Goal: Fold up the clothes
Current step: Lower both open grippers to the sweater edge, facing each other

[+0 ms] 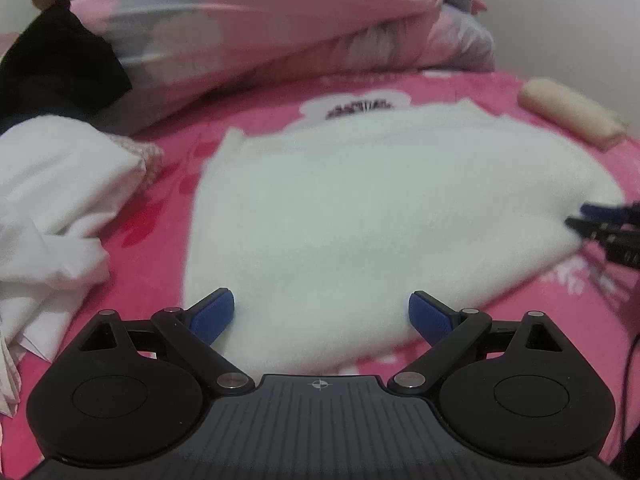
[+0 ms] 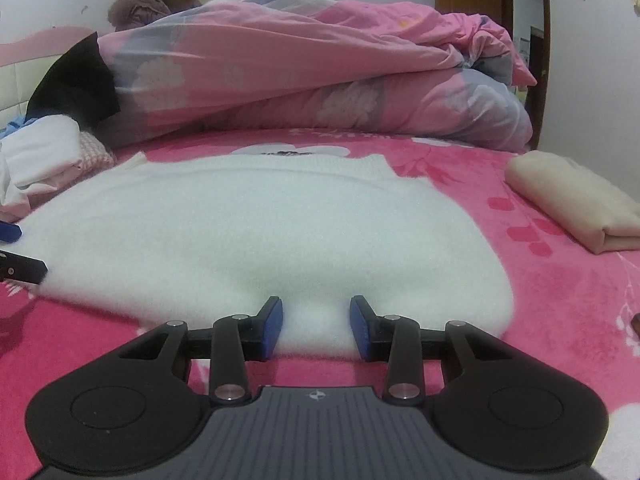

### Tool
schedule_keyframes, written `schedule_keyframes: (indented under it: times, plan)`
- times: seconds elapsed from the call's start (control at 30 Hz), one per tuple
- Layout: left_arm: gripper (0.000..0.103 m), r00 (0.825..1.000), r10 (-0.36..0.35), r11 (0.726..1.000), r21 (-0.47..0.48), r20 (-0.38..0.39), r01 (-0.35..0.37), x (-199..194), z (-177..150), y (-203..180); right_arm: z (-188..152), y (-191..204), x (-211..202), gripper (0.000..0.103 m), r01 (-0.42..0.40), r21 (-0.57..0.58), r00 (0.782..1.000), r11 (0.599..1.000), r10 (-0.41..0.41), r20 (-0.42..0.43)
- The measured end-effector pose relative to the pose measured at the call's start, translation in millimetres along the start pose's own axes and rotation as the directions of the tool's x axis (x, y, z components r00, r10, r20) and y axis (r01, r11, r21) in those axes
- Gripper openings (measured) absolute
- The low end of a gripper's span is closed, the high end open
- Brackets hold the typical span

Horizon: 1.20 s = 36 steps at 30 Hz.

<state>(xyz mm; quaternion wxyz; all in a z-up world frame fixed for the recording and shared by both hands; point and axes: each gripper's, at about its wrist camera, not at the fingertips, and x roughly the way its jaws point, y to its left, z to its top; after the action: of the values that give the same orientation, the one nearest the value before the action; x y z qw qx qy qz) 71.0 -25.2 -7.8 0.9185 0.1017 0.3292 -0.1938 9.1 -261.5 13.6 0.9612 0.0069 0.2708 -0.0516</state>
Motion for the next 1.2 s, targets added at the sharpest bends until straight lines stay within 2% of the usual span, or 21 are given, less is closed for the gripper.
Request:
schedule_keyframes:
  times: [0.2, 0.37, 0.57, 0.8, 0.93, 0.97, 1.07, 1.2]
  plan:
    - [0.099, 0.996, -0.003, 0.999, 0.034, 0.092, 0.000, -10, 17, -15, -2, 0, -3, 0.040, -0.011, 0.015, 1.000, 1.000, 0.011, 0.009]
    - [0.100, 1.000, 0.009, 0.999, 0.049, 0.011, -0.010, 24, 9, -29, -2, 1, -3, 0.040, -0.006, 0.011, 1.000, 1.000, 0.006, 0.007]
    - [0.102, 1.000, 0.027, 0.999, 0.032, 0.010, -0.028, 31, 1, -31, 0, 3, -4, 0.040, 0.003, -0.003, 1.000, 1.000, -0.003, -0.003]
    - [0.103, 0.999, 0.034, 0.999, 0.033, 0.002, -0.034, 33, 2, -34, 26, 10, -8, 0.041, 0.007, -0.079, 0.998, 0.997, -0.012, -0.060]
    - [0.103, 0.999, 0.033, 0.999, 0.024, 0.006, -0.033, 33, 1, -33, 61, 17, -14, 0.043, -0.054, -0.111, 0.998, 0.992, 0.058, 0.037]
    - [0.103, 0.999, 0.034, 0.999, 0.019, 0.004, -0.034, 33, 1, -33, 69, 20, -12, 0.047, -0.073, -0.122, 0.995, 0.990, 0.081, 0.061]
    - [0.103, 0.999, 0.042, 0.999, 0.009, 0.004, -0.042, 33, 2, -34, 92, 31, -4, 0.049, -0.118, -0.152, 0.983, 0.981, 0.138, 0.123]
    - [0.103, 0.999, 0.053, 0.999, -0.004, 0.002, -0.053, 34, 1, -35, 76, 38, 39, 0.051, -0.167, -0.115, 0.982, 0.979, 0.175, 0.070]
